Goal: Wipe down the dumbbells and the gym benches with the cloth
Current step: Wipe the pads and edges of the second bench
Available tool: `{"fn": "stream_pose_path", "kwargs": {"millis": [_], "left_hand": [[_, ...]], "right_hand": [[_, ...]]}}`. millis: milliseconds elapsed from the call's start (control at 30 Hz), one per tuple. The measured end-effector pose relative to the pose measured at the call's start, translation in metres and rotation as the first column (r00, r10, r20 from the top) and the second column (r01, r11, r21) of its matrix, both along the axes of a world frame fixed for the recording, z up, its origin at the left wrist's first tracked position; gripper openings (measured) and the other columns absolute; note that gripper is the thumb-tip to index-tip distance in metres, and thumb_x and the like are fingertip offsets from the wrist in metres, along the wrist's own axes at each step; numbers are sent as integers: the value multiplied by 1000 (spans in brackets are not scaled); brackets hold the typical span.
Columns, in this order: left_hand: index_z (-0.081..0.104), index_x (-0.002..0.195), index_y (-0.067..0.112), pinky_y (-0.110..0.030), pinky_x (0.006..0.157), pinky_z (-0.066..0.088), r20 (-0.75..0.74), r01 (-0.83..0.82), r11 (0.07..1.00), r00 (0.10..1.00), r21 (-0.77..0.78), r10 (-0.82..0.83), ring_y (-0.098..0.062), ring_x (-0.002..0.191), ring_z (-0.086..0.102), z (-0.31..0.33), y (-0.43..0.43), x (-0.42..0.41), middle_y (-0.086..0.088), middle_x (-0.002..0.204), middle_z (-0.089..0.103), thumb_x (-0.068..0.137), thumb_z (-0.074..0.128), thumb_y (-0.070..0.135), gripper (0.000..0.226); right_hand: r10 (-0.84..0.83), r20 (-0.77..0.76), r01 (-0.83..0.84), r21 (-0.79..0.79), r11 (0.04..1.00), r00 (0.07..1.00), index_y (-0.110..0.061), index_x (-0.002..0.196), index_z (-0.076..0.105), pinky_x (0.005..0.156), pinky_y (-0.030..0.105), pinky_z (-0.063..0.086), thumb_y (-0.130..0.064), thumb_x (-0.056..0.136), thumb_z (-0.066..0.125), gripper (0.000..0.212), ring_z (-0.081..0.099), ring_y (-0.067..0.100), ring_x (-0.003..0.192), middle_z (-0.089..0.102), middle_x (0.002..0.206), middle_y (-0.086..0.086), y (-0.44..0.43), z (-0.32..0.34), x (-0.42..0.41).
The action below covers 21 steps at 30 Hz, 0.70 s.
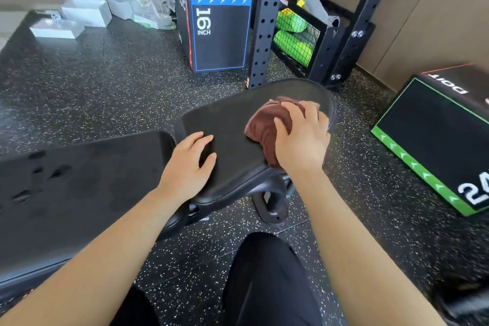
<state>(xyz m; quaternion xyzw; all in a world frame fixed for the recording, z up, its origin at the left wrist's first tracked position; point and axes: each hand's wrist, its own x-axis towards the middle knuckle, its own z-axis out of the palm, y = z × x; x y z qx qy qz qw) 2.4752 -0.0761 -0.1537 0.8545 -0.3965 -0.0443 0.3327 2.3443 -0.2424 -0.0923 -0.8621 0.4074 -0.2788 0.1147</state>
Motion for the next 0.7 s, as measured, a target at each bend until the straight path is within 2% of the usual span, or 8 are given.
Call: {"fn": "stream_pose_path", "kwargs": {"millis": [100, 167, 300, 400, 500, 600, 700], "left_hand": [[45, 136, 20, -39, 108, 32, 11, 13, 1000, 1000, -2, -13, -22, 133, 33, 0, 1, 2, 0, 147, 37, 93, 49, 31, 45], [43, 137, 23, -36, 108, 32, 2, 55, 998, 998, 16, -55, -19, 134, 31, 1, 5, 6, 2, 148, 34, 93, 48, 32, 45], [39, 139, 30, -35, 105, 34, 28, 105, 989, 994, 106, -108, -15, 135, 30, -2, 31, 18, 9, 150, 30, 94, 45, 36, 46], [40, 139, 26, -35, 110, 28, 61, 51, 980, 996, 192, -64, -17, 137, 28, -8, 63, 30, 4, 149, 34, 95, 45, 34, 45], [44, 137, 22, -37, 112, 28, 111, -36, 961, 994, 274, 6, -20, 136, 32, -16, 101, 42, 1, 147, 38, 93, 47, 34, 45], [44, 136, 24, -49, 112, 25, 145, -122, 940, 986, 317, 79, -17, 136, 32, -21, 132, 51, 4, 147, 37, 93, 46, 38, 46], [41, 138, 26, -48, 114, 20, 148, -131, 940, 985, 315, 87, -14, 138, 28, -27, 145, 52, 7, 149, 34, 94, 42, 41, 47]], "right_hand": [[39, 30, -39, 0, 999, 999, -30, 129, 52, 96, 49, 35, -36, 93, 51, 36, 31, 29, 129, 42, 141, -1, 20, -11, -11], [62, 54, -62, 0, 998, 997, -28, 127, 54, 97, 51, 34, -34, 93, 53, 35, 31, 31, 130, 43, 140, -1, 38, -20, -16], [135, 69, -133, -42, 990, 988, -25, 122, 58, 93, 53, 39, -28, 89, 59, 33, 39, 36, 125, 50, 133, 3, 74, -37, -18], [262, -29, -263, -53, 963, 965, -27, 122, 57, 93, 53, 40, -29, 87, 59, 35, 42, 38, 123, 53, 130, 4, 109, -48, -6], [342, -158, -348, -17, 937, 926, -29, 126, 52, 98, 52, 35, -32, 90, 54, 37, 36, 35, 125, 47, 135, 1, 132, -51, 17], [359, -250, -359, 47, 932, 899, -30, 130, 46, 102, 51, 27, -36, 94, 45, 37, 26, 33, 130, 38, 141, 0, 141, -50, 46], [368, -313, -363, 77, 929, 875, -28, 131, 44, 103, 51, 26, -38, 97, 40, 36, 22, 34, 133, 34, 143, 1, 147, -46, 74]]}}
